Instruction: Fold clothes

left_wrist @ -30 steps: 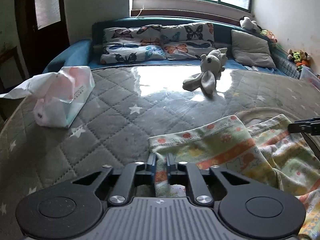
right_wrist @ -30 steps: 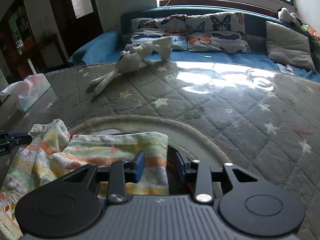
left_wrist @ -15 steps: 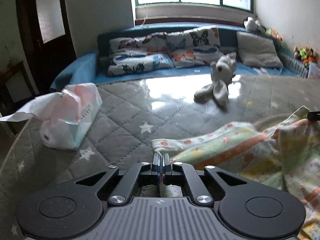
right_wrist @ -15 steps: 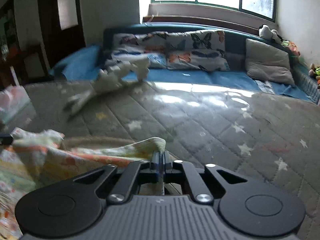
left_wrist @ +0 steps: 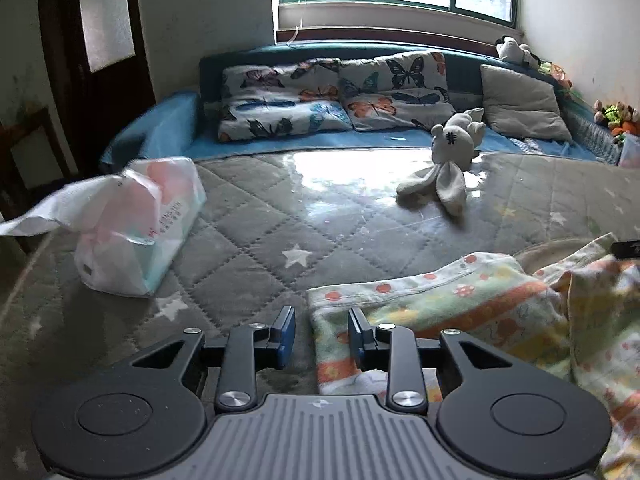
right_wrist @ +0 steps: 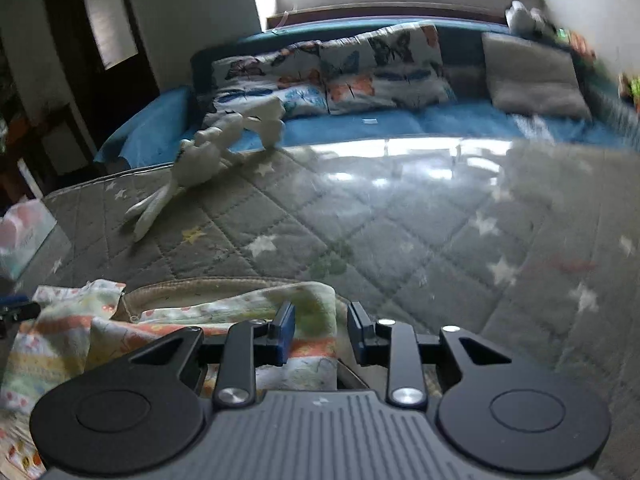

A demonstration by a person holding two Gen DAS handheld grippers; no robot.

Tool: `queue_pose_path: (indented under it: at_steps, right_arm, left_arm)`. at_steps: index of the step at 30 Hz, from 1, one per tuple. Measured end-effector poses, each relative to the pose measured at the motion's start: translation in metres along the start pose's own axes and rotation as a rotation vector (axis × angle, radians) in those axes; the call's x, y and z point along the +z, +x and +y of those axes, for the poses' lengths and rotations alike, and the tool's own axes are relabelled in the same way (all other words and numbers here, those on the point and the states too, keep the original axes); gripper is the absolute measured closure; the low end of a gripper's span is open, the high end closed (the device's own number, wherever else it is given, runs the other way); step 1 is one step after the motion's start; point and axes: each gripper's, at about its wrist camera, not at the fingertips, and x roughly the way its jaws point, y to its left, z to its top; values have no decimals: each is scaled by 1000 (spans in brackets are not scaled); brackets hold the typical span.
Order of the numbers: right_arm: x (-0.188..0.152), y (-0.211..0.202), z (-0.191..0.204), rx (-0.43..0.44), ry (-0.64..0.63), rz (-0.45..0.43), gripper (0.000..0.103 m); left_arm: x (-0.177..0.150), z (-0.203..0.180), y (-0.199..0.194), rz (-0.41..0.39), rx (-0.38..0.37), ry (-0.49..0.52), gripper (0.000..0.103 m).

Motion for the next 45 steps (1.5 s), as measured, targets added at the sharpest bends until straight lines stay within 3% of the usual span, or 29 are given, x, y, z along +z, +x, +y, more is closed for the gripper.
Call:
queue_pose_path:
  at_steps: [1,3,7,14,19,22,24,29,32,37,45]
  right_arm:
    - [0,1,-1,4,5,-3,85]
    - [-1,1,0,23,1,-5,95]
    - [-2,-13,8,34,-27,-67,100]
    - [-11,-89,11,117,-58,-349,100]
    - [-6,-66,12,-25,-85,-268,93]
    - [-5,-57,18,-42,-102,-228,88]
    - [-5,-57,24,-18,-127,-205,79]
    - [-15,-32,56,96,-211,-57,79]
    - [-25,-13,76,119,-248,-11,79]
    - [-26,7,90,130,-269,1,79]
    - [-6,17,95,168,-222,-23,79]
  left_arm:
    - [1,-1,1,-1,-8,-1,73]
    - [2,-2,3,-3,-25,-2,93]
    - [3,-5,0,-28,-61,-5,96]
    - [-1,0,-87,-317,-205,-6,96]
    - [2,-11,-74,-274,-145,48,89]
    - [0,-22,-63,-231,-152,78,86]
    - [-1,-30,-55,-203,-156,97,79]
    - [-4,-49,-36,-131,-167,146,79]
    - [-6,-60,-24,-88,-173,175,79]
    - [-7,-80,-2,-26,-191,207,80]
    - [8,-93,15,-56,-239,204,79]
